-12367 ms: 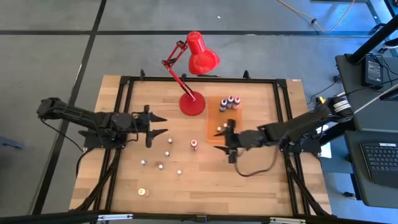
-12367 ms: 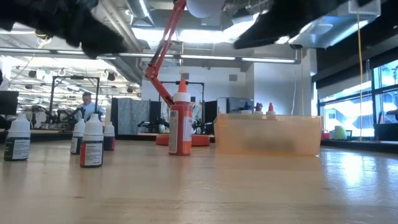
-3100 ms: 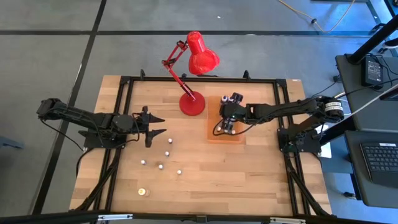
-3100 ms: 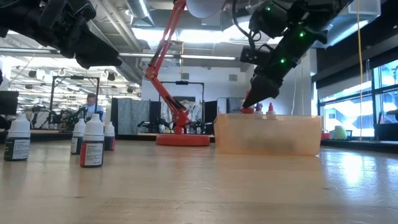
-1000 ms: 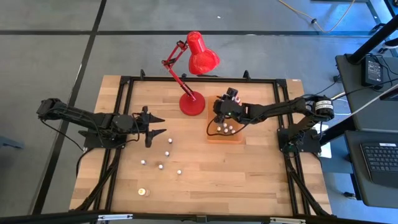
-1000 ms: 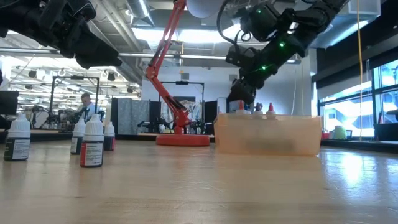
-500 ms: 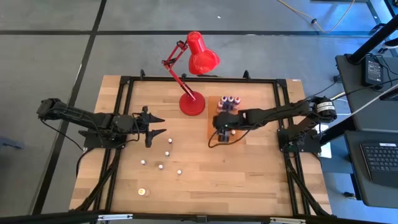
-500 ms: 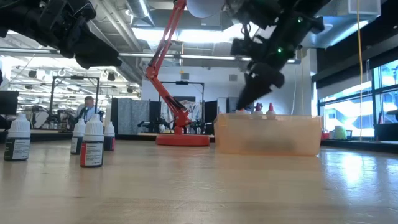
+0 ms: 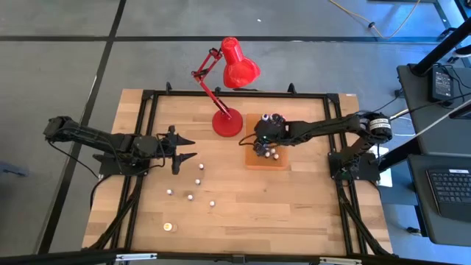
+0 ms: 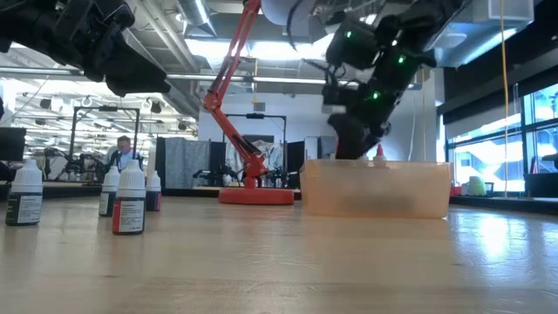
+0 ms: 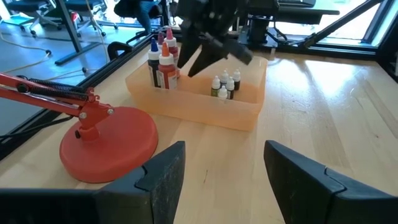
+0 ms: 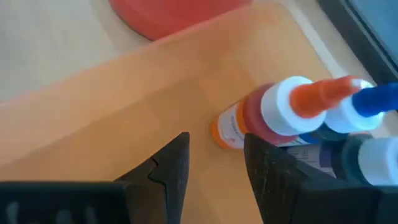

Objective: Pick & Place food coloring
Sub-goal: Put the large orange food coloring bottle into the orange bin, then put the small pink food coloring bottle into the orange bin

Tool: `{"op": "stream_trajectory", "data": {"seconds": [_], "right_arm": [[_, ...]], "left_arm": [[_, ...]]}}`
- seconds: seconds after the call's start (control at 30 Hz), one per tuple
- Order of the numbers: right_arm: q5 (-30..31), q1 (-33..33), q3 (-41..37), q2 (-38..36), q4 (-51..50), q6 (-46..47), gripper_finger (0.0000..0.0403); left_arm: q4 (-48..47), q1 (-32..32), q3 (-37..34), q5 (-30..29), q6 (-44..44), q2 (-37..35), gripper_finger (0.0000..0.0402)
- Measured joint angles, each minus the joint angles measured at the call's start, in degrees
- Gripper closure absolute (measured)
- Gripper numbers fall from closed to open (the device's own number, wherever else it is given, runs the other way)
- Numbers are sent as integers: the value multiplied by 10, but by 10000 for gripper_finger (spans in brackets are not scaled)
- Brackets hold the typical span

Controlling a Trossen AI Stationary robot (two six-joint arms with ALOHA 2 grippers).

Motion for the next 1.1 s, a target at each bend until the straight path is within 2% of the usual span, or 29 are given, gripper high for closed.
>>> {"op": "stream_trajectory", "data": {"seconds": [0.37,0.83,0.97,1.1], "right_arm": [[31,-35,0,58,35,-3,248],[54,-39,4,57,50,-4,248],[54,-32,4,54,23,2,248],[54,-11,4,20,-23,28,248]], "left_arm": [[0,0,0,0,0,0,189],[0,0,0,0,1,0,187],[0,0,0,0,1,0,189],[1,0,0,0,0,0,188]]}}
